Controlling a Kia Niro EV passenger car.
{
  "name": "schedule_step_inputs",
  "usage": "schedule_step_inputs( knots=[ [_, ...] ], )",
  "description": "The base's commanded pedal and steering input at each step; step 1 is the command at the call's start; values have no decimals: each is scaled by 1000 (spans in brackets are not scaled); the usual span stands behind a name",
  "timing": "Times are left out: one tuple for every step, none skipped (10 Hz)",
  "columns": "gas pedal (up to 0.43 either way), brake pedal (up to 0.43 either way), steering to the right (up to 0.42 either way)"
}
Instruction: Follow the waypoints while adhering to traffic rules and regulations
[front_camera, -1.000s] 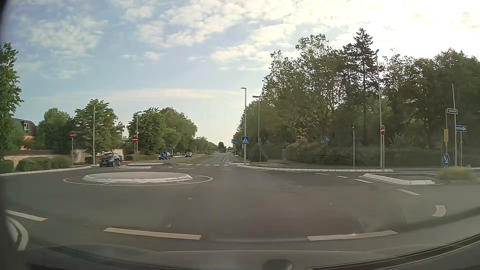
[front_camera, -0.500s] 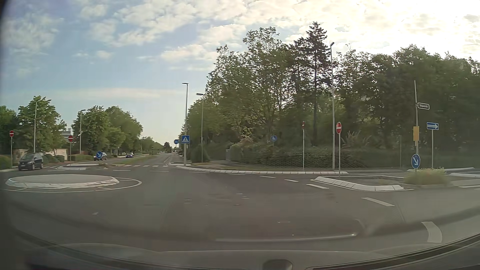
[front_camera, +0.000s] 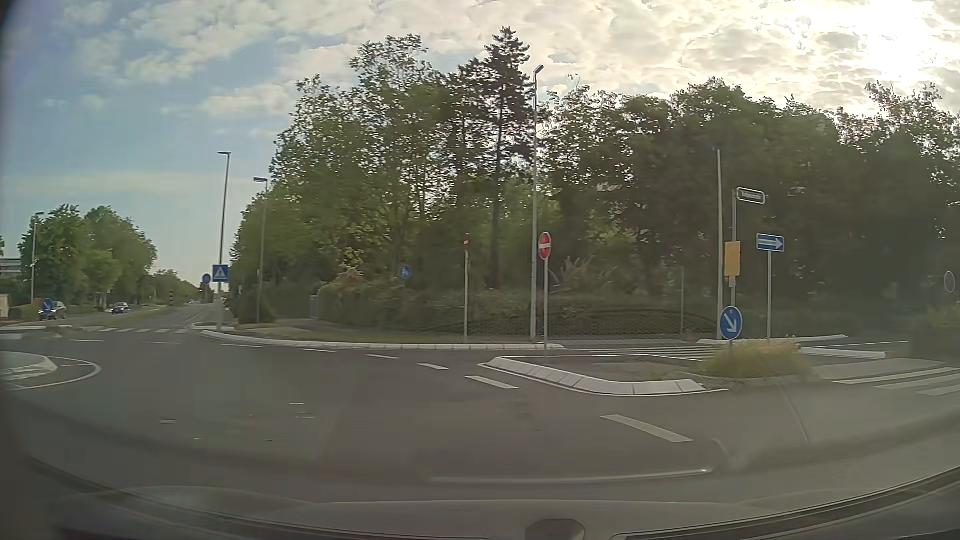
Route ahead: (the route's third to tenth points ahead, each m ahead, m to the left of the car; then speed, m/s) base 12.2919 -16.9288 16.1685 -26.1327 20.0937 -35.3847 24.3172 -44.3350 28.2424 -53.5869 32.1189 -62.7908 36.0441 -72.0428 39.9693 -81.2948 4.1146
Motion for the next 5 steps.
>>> schedule_step_inputs(
  knots=[
    [98,30,489],
    [118,30,494],
    [130,30,497],
    [150,30,498],
    [157,37,492]
  ],
)
